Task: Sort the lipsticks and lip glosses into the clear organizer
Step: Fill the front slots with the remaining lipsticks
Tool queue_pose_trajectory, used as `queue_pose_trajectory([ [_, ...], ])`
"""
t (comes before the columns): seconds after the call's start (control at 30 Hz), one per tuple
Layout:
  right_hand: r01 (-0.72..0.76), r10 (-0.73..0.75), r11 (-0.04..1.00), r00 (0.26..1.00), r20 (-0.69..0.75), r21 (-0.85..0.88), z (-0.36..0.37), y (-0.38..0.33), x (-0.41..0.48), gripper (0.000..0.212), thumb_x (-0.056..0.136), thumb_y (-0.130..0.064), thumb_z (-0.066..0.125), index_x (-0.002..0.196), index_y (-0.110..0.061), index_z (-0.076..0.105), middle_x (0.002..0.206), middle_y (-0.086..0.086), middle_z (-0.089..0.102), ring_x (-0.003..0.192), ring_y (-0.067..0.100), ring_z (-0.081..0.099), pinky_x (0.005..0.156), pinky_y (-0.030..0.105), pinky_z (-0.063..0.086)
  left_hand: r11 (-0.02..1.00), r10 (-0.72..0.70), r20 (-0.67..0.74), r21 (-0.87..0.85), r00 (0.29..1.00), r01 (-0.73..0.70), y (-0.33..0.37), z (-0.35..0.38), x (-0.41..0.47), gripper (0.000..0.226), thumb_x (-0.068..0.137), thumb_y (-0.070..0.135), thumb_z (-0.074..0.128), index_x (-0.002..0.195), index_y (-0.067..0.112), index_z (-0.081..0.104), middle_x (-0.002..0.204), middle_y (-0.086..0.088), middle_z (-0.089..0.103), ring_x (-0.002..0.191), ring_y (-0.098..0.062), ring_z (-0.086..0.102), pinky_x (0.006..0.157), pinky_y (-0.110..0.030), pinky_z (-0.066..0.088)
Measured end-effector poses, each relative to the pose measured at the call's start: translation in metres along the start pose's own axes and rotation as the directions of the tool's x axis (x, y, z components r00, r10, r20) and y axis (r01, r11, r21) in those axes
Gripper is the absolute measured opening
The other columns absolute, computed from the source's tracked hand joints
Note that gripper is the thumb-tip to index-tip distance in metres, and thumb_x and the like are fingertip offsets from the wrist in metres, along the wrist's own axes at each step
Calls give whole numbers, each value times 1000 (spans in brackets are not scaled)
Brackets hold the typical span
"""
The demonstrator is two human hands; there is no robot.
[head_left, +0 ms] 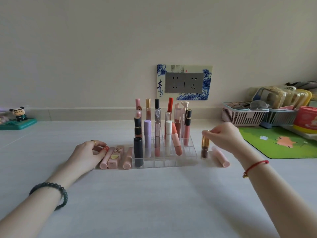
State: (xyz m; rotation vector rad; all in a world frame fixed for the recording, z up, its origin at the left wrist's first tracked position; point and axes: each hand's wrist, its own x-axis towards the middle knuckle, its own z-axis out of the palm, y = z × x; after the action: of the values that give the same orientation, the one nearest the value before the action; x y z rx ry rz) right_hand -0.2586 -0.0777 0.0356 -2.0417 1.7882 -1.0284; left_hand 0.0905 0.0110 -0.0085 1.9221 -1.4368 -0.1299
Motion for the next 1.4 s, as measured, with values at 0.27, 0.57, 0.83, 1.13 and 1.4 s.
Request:
queue_pose_trajectory([
  [0.27, 307, -198, 869, 934, -296, 387, -5, -30, -14, 12, 80, -27, 65, 85, -17, 67, 71, -8, 65, 66, 0, 61, 60, 4, 48, 1000, 4, -3, 23, 1000, -3, 1, 0, 1, 20, 85, 21, 60, 104, 15, 66, 97, -6, 71, 78, -16, 57, 69, -24, 40],
  [0.57, 335, -256, 902, 923, -286, 274, 24, -24, -18, 13, 79, -26, 65, 85, -15, 68, 70, -8, 63, 64, 4, 57, 56, 13, 47, 1000, 7, 1, 14, 1000, -7, 0, 0, 2, 20, 85, 22, 59, 104, 17, 66, 96, -5, 71, 79, -17, 59, 61, -24, 42],
  [0.83, 280, -240, 938, 950, -201, 205, 34, -18, -18, 18, 79, -29, 64, 86, -13, 69, 71, -4, 64, 66, 9, 58, 62, 24, 50, 1000, 12, -2, 16, 1000, -12, 1, -1, 1, 23, 85, 23, 59, 106, 15, 65, 100, -6, 71, 83, -17, 58, 69, -24, 41],
  [1.13, 302, -278, 930, 951, -135, 208, 29, -18, -20, 35, 80, -50, 52, 80, -18, 65, 71, -5, 63, 65, 10, 59, 54, 18, 42, 994, -46, 24, -94, 999, 48, 0, -5, 2, 30, 83, 27, 63, 111, 17, 61, 86, -2, 65, 76, -16, 58, 43, -12, 45],
  [1.4, 286, -164, 923, 897, -409, 256, 8, -4, -7, 46, 97, -35, 28, 82, -12, 66, 65, 2, 63, 55, 6, 52, 57, 24, 38, 637, -81, -55, -770, 995, 9, 31, -16, 1, 45, 90, 7, 51, 134, 9, 41, 122, -14, 58, 101, -14, 55, 92, -27, 39],
])
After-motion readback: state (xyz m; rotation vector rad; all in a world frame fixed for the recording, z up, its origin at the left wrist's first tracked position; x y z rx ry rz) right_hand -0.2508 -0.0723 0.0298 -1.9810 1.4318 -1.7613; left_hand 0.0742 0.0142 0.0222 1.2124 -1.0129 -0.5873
